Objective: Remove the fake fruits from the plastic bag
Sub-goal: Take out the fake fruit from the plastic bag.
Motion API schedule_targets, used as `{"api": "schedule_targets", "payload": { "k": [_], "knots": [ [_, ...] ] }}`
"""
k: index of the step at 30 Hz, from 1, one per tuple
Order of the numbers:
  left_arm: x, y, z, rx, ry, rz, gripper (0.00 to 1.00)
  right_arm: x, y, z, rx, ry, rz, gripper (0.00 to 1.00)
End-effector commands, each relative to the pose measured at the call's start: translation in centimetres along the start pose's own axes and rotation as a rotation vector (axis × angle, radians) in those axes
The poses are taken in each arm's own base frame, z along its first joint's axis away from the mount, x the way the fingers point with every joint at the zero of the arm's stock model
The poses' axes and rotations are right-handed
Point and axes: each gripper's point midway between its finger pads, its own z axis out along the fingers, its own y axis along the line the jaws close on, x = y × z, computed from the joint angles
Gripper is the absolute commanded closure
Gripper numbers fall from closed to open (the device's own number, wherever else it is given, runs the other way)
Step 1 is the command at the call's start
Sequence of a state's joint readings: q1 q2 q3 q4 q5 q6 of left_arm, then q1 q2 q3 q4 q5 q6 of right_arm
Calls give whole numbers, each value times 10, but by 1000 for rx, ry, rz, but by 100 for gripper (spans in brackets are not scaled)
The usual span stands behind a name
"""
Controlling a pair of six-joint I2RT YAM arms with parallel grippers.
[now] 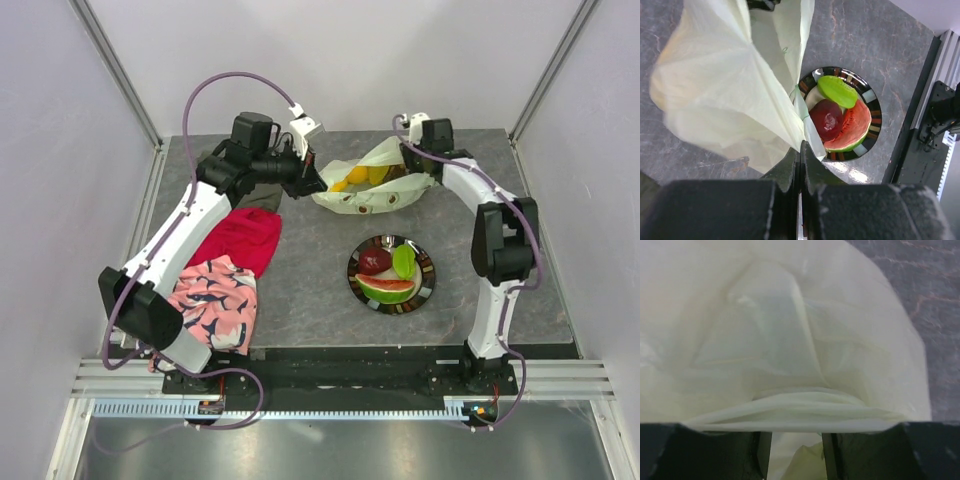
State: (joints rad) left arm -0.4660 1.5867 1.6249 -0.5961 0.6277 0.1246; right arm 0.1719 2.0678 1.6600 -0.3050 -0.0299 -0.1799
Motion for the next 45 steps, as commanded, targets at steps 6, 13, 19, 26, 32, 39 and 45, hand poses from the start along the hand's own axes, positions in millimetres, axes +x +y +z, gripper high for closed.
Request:
{"api": "schedule_targets", "payload": {
  "k": [6, 13, 19, 26, 32, 39, 45],
  "knots": [
    [58, -24, -43, -18, 107, 88, 98, 11, 103, -96, -393, -51, -209, 51],
    [83, 9, -9, -99, 157, -35, 98, -1, 183, -81, -571, -90, -452, 48],
    [59, 59, -21, -391, 95, -31, 98, -18, 184, -53, -534, -79, -420, 46],
    [49, 69, -17, -427, 65, -81, 98, -25, 195, -29, -545, -41, -282, 29],
    [39, 68, -8, -392, 47, -133, 98, -27, 205, -8, -535, 24, -85, 25],
    [26, 41, -1, -248, 11, -203, 98, -50, 199, 16, -445, -4, 42, 32],
    [30, 32, -4, -213, 26, -189, 98, -60, 200, 31, -425, -26, 97, 37]
  ]
}}
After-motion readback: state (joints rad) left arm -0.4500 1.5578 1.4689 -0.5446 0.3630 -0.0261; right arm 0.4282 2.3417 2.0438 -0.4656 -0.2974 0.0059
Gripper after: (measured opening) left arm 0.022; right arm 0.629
